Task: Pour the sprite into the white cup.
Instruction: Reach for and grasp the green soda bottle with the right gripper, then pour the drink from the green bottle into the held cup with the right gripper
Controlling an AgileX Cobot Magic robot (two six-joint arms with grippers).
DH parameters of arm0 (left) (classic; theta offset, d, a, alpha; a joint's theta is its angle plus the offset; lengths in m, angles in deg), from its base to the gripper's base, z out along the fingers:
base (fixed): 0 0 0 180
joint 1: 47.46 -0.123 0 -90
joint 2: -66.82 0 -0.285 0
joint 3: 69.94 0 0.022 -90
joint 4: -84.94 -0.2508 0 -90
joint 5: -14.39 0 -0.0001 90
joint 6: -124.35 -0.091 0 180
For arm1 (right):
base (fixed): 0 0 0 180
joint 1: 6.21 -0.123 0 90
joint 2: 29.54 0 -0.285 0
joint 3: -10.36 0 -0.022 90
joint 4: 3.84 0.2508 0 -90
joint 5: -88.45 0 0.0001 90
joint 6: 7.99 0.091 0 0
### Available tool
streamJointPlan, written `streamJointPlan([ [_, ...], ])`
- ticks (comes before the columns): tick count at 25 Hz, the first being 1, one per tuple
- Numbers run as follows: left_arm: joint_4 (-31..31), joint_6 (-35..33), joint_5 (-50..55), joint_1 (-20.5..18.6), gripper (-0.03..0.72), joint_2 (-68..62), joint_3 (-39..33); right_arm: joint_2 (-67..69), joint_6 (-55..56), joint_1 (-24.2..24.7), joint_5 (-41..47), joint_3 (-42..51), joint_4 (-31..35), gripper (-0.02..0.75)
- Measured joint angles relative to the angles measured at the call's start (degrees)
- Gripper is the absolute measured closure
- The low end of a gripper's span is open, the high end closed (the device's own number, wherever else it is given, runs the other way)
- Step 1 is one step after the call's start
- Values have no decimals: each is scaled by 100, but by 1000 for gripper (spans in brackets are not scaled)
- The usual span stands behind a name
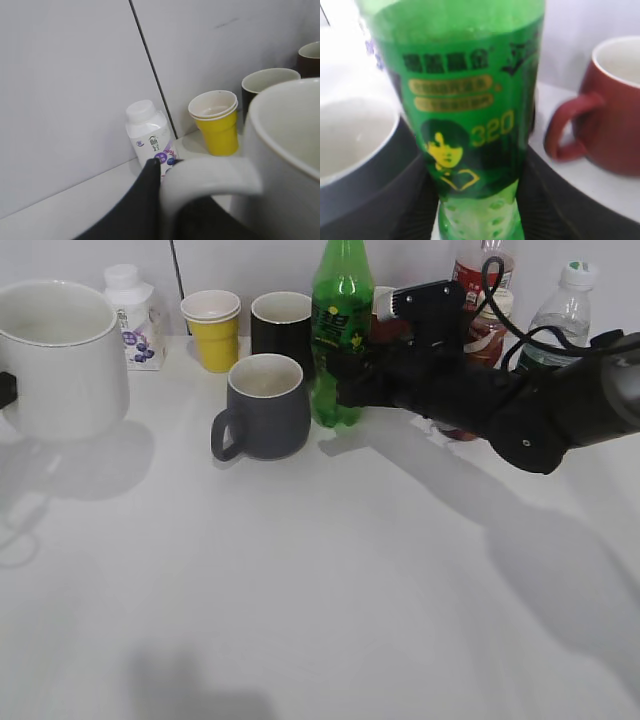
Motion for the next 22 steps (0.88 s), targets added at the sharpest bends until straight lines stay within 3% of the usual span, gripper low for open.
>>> streamJointPlan([
  [8, -203, 0, 282, 108, 650, 296, 0, -823, 31, -2, 857, 450, -146, 405],
  [17, -198, 0, 998, 1470, 650, 390, -4, -2373, -75, -2, 1424, 586, -1211, 405],
  [22, 359, 0, 1036, 2075, 650, 390, -4, -3130, -75, -2, 1533, 586, -2378, 405],
])
